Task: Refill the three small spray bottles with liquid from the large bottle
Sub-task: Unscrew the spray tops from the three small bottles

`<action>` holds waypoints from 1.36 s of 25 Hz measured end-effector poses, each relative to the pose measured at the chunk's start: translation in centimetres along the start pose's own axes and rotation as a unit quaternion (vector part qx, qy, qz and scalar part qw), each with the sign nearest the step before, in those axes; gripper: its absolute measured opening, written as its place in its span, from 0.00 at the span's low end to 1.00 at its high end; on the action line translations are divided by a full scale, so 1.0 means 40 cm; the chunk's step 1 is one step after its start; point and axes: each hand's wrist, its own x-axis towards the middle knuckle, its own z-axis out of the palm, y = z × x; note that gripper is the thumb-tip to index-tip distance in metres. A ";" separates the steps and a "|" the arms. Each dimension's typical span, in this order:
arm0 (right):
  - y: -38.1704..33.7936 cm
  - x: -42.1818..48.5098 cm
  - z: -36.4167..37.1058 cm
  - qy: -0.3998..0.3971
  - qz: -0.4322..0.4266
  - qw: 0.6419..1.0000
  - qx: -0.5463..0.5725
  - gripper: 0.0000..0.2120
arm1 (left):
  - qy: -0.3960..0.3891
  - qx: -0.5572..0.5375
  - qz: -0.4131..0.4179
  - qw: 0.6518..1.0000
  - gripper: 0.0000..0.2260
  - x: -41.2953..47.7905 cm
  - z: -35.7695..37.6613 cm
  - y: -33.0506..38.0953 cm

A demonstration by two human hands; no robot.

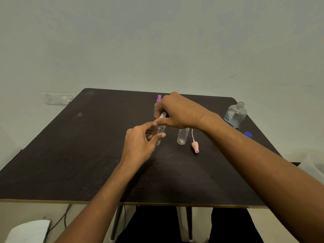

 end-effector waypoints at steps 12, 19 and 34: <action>0.004 0.015 0.001 0.051 0.022 0.998 -0.011 0.16 | 0.001 -0.011 -0.017 1.000 0.22 0.007 -0.010 -0.004; 0.009 0.008 -0.026 -0.040 -0.015 0.999 0.018 0.04 | -0.003 -0.011 -0.019 1.000 0.23 0.006 -0.006 -0.001; -0.004 0.000 -0.025 -0.064 -0.024 0.998 0.007 0.08 | -0.007 -0.028 -0.034 0.999 0.19 0.002 -0.007 -0.001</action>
